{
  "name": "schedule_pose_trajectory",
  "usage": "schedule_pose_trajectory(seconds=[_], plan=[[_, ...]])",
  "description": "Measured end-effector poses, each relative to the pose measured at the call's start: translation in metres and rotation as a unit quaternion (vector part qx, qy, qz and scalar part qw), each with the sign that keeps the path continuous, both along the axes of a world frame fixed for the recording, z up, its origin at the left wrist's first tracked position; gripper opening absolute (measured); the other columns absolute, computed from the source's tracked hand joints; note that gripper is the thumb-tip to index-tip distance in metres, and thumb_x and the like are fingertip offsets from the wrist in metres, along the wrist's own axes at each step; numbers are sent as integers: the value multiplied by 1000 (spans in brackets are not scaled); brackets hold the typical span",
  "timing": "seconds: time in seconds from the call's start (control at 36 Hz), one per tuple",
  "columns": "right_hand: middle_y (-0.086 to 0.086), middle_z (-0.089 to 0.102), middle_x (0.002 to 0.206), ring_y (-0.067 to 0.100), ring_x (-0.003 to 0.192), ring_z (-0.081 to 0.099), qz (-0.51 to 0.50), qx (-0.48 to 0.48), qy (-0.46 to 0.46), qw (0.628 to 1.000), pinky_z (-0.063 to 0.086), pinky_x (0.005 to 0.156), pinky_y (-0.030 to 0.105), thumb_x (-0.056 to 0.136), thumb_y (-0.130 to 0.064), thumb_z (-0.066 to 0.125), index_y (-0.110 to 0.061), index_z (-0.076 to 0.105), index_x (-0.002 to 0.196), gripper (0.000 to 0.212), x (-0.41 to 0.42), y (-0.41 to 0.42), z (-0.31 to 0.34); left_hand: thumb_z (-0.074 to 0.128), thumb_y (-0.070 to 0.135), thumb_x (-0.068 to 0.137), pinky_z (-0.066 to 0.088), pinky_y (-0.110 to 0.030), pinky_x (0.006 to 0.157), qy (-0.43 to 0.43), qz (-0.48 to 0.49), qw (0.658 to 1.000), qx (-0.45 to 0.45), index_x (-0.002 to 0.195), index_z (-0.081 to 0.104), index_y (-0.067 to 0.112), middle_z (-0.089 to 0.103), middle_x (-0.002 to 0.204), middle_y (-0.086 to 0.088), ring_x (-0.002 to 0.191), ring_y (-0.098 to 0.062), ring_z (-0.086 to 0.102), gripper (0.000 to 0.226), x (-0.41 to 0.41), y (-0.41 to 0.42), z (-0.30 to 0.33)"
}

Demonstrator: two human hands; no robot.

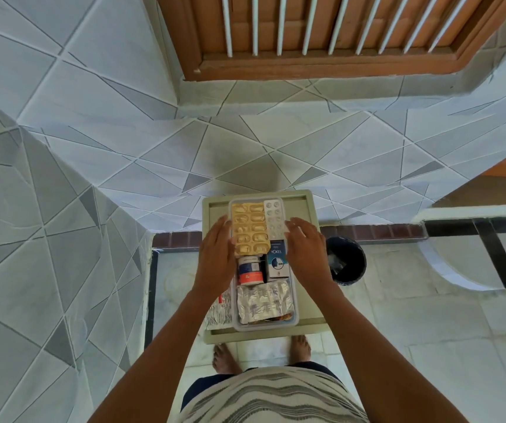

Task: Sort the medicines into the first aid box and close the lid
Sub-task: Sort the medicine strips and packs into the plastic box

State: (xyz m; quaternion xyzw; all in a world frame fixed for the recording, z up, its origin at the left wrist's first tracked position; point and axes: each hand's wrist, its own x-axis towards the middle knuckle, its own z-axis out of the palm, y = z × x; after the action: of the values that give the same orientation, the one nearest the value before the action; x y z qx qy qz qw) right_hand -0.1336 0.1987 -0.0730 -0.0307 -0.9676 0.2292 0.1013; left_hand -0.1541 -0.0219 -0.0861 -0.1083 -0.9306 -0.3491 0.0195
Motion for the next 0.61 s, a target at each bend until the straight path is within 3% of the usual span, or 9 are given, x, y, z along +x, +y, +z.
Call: schedule_pose_trajectory(seconds=[0.11, 0.17, 0.28, 0.39, 0.44, 0.61], plan=[[9, 65, 121, 25, 109, 61, -59, -84, 7, 995, 54, 91, 46, 98, -12, 56, -7, 64, 122, 25, 27, 7, -6, 46, 10, 102, 50, -43, 104, -27, 92, 994, 46, 133, 50, 12, 51, 139, -8, 124, -19, 51, 32, 11, -22, -24], [9, 64, 121, 24, 111, 61, -79, -101, -6, 992, 53, 94, 42, 100, -16, 56, -7, 64, 123, 26, 41, 7, -9, 52, 9, 99, 53, -46, 97, -52, 132, 988, 52, 128, 52, 13, 54, 130, -8, 116, -18, 53, 29, 12, -30, -32], [10, 63, 123, 24, 114, 59, -91, -114, -20, 989, 45, 98, 30, 97, -19, 63, -7, 64, 125, 30, 62, -5, -13, 63, 22, 95, 47, -40, 99, -100, 165, 980, 49, 127, 55, 10, 54, 128, -12, 119, -26, 51, 35, 6, -42, -39], [10, 62, 119, 24, 109, 59, -73, -108, 5, 991, 53, 94, 40, 93, -14, 68, -6, 64, 121, 30, 71, -26, -11, 68, 42, 89, 45, -42, 96, -140, 144, 980, 5, 129, 56, 11, 54, 131, -13, 122, -29, 51, 52, -12, -44, -43], [11, 59, 118, 24, 107, 58, -75, -110, 25, 991, 53, 92, 39, 90, -12, 69, -6, 64, 119, 30, 72, -37, -10, 70, 48, 86, 47, -44, 94, -150, 145, 978, -17, 128, 57, 13, 54, 129, -11, 119, -28, 53, 57, -21, -41, -39], [12, 57, 124, 25, 112, 55, -113, -80, 56, 989, 50, 93, 40, 89, -14, 70, -7, 65, 117, 30, 75, -66, -10, 81, 47, 72, 49, -36, 77, -145, 117, 980, -69, 107, 60, 14, 60, 108, -10, 101, -28, 59, 52, -37, -40, -40]])
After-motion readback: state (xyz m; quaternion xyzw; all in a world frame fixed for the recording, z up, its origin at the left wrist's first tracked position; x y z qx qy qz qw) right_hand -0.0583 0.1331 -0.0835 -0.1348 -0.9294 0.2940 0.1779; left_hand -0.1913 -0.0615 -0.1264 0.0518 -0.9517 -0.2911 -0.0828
